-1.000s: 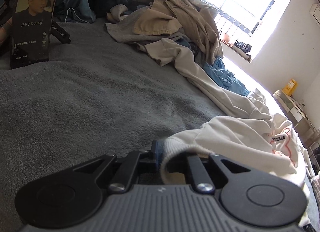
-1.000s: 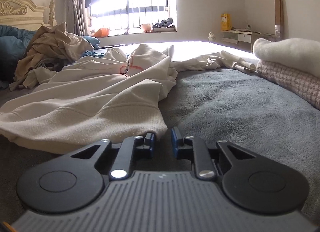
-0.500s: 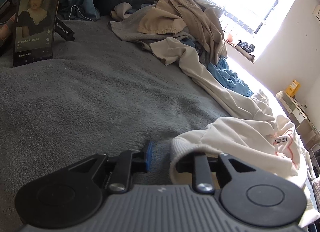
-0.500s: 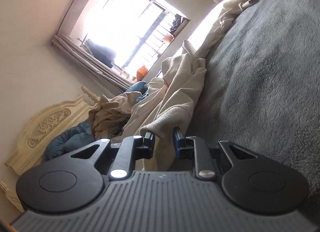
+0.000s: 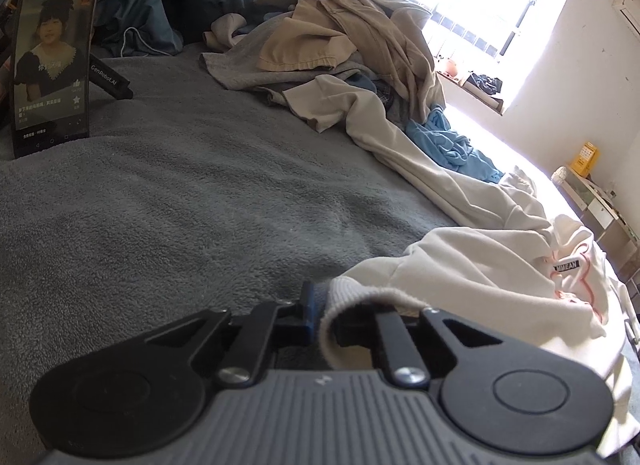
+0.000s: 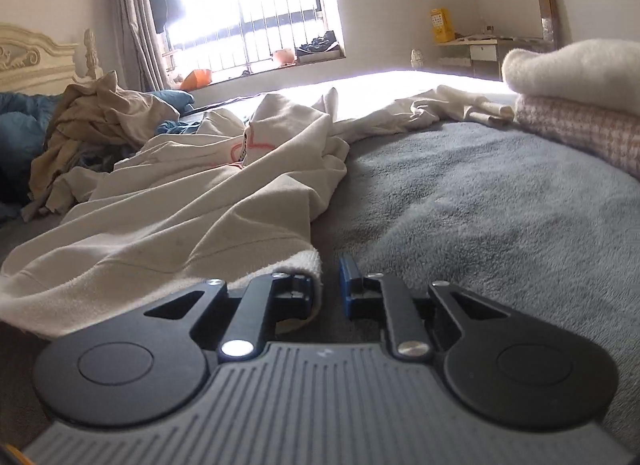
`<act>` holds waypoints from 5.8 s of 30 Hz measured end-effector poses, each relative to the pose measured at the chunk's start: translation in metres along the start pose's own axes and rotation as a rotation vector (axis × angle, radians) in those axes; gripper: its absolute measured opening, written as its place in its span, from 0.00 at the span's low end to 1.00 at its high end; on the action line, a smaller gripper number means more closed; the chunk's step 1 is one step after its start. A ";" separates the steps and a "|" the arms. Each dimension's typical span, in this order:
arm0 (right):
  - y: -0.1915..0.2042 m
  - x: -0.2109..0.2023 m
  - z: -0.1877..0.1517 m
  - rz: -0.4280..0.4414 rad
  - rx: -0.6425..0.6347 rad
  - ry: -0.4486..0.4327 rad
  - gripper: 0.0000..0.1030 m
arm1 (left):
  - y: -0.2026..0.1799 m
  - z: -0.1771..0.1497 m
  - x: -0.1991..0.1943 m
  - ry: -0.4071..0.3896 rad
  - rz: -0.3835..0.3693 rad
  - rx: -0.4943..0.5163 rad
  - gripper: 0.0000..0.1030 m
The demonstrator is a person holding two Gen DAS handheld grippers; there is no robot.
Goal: Fold clothes
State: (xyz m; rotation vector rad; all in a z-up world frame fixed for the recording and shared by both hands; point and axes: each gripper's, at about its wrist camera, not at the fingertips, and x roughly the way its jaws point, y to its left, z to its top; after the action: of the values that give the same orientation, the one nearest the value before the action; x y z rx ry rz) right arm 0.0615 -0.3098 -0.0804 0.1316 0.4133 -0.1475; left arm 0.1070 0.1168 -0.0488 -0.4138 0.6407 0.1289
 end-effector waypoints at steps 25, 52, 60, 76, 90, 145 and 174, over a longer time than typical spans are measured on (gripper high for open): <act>-0.107 -0.113 0.083 -0.241 -0.162 -0.014 0.03 | -0.044 -0.100 -0.123 0.052 -0.308 0.198 0.02; -0.008 -0.091 0.127 0.331 -0.059 0.063 0.49 | -0.020 -0.055 -0.082 0.156 -0.622 0.246 0.63; 0.232 0.075 0.165 0.590 -0.460 0.228 0.51 | -0.037 -0.061 -0.015 0.302 -0.710 0.177 0.43; 0.386 0.300 0.143 0.433 -0.591 0.479 0.04 | -0.009 -0.082 0.002 0.245 -0.905 0.147 0.31; 0.412 0.292 0.224 0.619 -0.248 0.188 0.04 | 0.004 -0.079 0.013 0.290 -0.927 0.043 0.19; 0.206 -0.144 -0.066 0.476 -0.941 -0.009 0.24 | 0.037 -0.066 -0.065 0.346 -0.633 0.016 0.40; 0.225 -0.169 -0.049 0.527 -0.897 -0.210 0.01 | 0.072 -0.059 -0.063 0.347 -0.672 -0.115 0.35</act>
State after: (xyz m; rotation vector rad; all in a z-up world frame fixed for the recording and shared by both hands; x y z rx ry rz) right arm -0.0724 -0.0615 -0.0339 -0.6525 0.1942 0.5420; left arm 0.0065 0.1590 -0.0778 -0.7517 0.8042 -0.5589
